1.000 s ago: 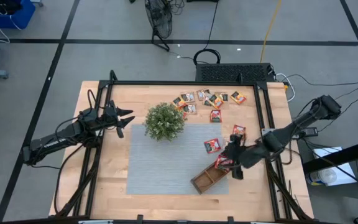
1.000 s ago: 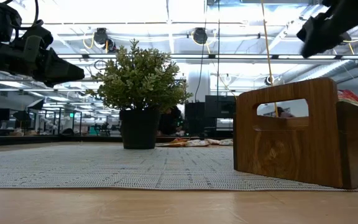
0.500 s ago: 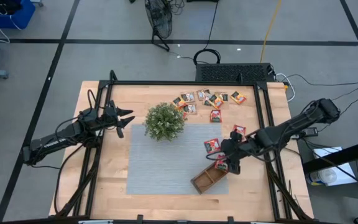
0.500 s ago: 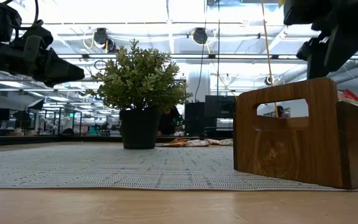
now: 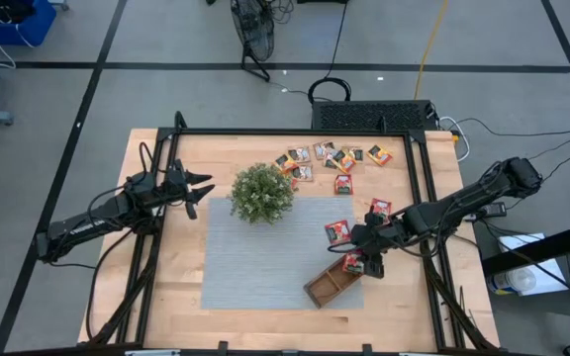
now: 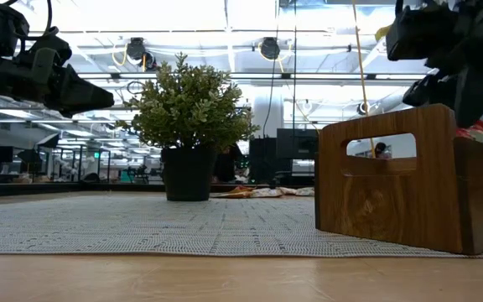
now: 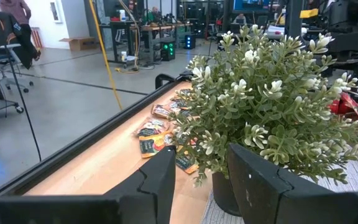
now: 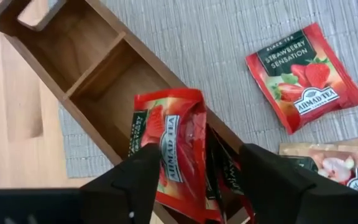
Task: Pick & Place Tea
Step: Put the strawberry tea sachet into the brown organizer
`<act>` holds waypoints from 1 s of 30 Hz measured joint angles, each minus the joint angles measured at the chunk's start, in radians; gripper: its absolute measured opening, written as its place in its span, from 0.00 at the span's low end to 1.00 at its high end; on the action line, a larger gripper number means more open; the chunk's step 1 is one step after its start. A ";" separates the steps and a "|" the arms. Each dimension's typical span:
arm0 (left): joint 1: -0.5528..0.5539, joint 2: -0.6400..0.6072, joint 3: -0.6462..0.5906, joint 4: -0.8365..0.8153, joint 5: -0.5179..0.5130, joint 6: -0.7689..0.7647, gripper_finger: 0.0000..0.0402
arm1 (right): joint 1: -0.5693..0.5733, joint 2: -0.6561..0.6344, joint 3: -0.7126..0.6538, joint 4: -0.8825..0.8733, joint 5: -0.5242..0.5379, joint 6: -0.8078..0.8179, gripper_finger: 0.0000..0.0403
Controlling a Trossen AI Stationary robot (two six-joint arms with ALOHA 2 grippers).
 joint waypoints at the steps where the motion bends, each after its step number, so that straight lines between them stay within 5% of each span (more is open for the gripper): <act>1: 0.000 0.000 0.000 0.000 0.000 0.000 0.37 | 0.000 0.000 0.000 0.003 0.000 0.000 0.48; 10: 0.000 0.000 0.000 0.000 0.000 0.000 0.37 | 0.000 0.000 0.000 0.001 -0.021 -0.032 0.31; 17: 0.000 0.000 0.000 0.000 0.000 0.000 0.37 | 0.000 0.000 0.000 0.002 -0.025 -0.115 0.05; 30: 0.000 0.000 0.000 0.000 0.000 0.000 0.37 | 0.002 -0.061 0.000 0.026 -0.022 -0.183 0.03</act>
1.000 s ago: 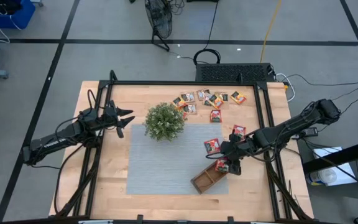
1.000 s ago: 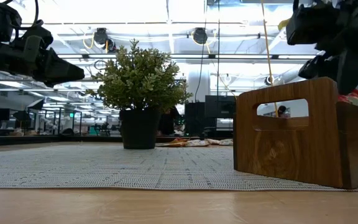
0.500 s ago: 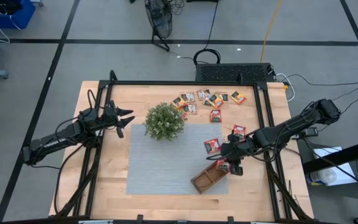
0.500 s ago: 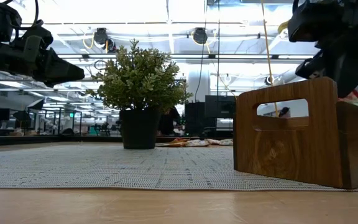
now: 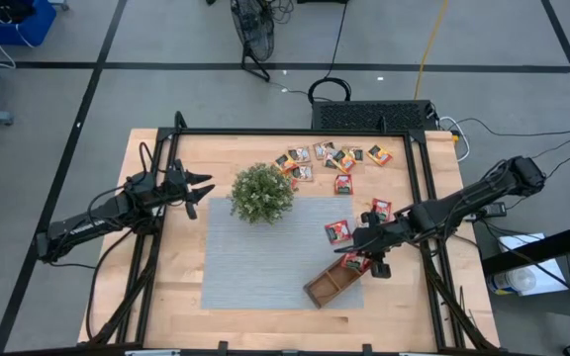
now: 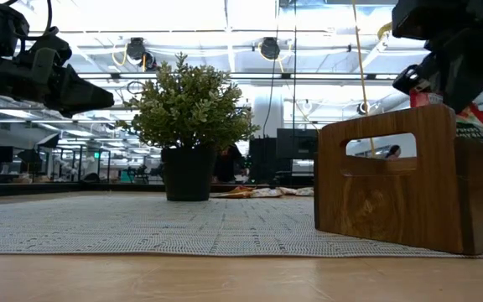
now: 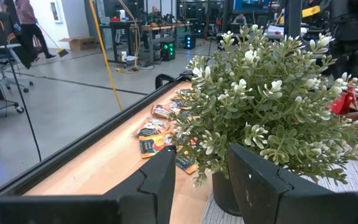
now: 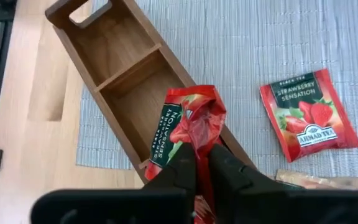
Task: Pick & Place Tea
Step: Put the strawberry tea sachet into the brown organizer
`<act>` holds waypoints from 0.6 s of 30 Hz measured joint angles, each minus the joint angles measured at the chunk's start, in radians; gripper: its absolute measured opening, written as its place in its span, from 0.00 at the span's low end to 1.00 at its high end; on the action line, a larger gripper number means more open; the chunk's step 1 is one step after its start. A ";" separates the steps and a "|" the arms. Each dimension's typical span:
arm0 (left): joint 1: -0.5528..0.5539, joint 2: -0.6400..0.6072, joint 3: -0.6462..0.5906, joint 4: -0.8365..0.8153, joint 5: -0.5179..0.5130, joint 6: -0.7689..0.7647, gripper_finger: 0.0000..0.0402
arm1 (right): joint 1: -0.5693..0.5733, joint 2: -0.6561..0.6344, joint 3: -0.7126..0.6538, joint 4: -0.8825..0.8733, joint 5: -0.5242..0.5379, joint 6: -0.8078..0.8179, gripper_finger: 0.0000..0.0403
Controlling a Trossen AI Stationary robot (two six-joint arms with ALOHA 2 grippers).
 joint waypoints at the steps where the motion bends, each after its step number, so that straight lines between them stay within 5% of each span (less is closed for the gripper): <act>1: 0.000 0.000 0.000 0.000 0.000 0.000 0.37 | 0.000 -0.005 0.000 -0.002 0.000 0.002 0.04; 18: 0.000 0.000 0.000 0.000 0.000 0.000 0.37 | 0.000 -0.009 0.000 -0.116 0.003 -0.055 0.08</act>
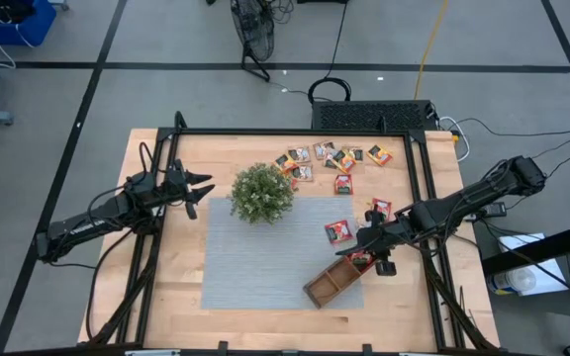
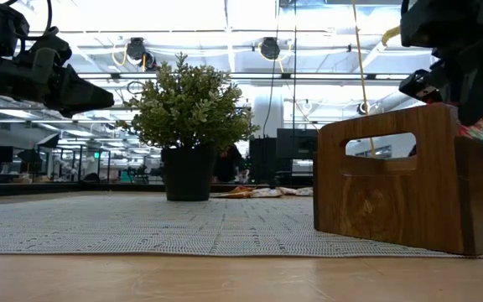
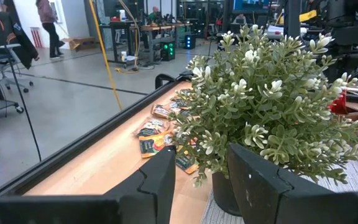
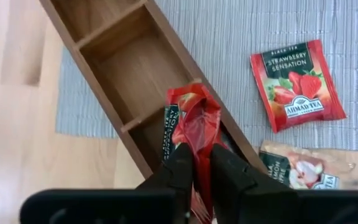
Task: Pick & Place Tea
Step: Put the strawberry tea sachet into the brown organizer
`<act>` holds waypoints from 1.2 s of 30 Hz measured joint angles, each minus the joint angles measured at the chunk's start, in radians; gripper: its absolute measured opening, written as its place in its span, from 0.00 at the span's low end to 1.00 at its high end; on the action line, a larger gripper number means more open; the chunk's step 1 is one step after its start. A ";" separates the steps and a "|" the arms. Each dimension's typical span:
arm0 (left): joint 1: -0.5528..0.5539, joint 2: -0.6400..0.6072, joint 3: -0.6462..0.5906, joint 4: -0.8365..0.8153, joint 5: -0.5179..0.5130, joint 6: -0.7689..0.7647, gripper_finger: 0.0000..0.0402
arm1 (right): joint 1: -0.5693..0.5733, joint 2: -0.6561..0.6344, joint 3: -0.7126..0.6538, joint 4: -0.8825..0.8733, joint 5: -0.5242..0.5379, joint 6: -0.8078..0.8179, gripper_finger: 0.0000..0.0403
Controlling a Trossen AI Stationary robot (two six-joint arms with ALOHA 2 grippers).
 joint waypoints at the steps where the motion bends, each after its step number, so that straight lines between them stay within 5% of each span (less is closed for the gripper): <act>1: 0.000 0.000 0.000 0.000 0.000 0.000 0.37 | 0.000 0.000 0.000 -0.011 0.000 -0.012 0.09; 13: 0.000 0.000 0.000 0.000 0.000 0.000 0.37 | 0.000 0.000 0.000 -0.111 -0.003 -0.170 0.03; 21: 0.000 0.000 0.000 0.000 0.000 0.000 0.37 | 0.000 0.000 0.000 -0.109 -0.003 -0.257 0.09; 31: 0.000 0.000 0.000 0.000 0.000 0.000 0.37 | 0.000 -0.001 -0.057 0.001 -0.005 -0.209 0.08; 36: 0.000 0.000 0.000 0.000 0.000 0.000 0.37 | 0.000 0.000 -0.095 0.022 -0.005 -0.171 0.17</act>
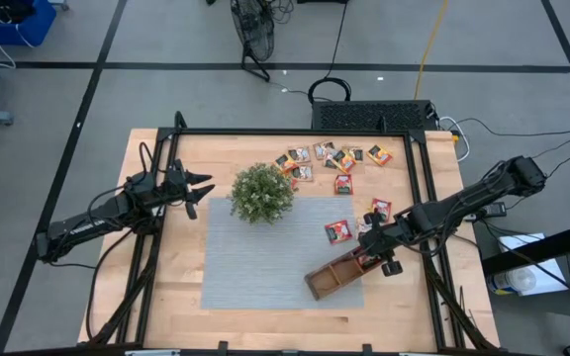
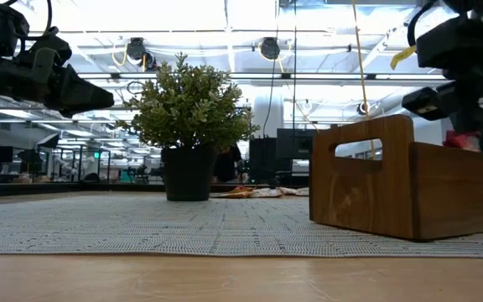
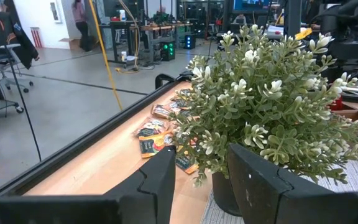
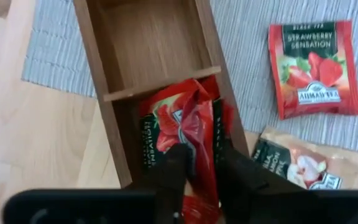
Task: Pick & Place Tea
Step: Put the strawberry tea sachet into the brown organizer
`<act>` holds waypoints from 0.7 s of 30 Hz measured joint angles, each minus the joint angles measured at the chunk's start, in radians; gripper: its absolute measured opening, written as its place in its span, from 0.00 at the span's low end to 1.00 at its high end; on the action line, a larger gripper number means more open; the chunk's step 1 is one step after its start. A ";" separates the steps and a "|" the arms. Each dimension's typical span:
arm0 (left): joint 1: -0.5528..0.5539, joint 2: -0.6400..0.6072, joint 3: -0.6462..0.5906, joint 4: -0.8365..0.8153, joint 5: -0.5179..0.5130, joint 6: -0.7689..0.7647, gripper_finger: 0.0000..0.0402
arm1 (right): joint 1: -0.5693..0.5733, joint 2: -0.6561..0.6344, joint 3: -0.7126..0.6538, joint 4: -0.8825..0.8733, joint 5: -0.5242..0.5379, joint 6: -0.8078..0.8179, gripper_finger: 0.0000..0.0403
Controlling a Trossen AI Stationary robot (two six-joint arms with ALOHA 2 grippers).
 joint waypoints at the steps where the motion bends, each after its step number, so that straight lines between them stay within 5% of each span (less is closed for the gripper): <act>1: 0.000 0.000 0.000 0.000 0.000 0.000 0.37 | 0.000 0.000 0.000 0.004 -0.001 0.000 0.20; 10: 0.000 0.000 0.000 0.000 0.000 0.000 0.37 | 0.000 0.000 -0.001 0.058 -0.029 0.003 0.40; 21: 0.000 0.000 0.000 0.000 0.000 0.000 0.37 | 0.000 0.000 -0.001 0.061 -0.026 -0.007 0.45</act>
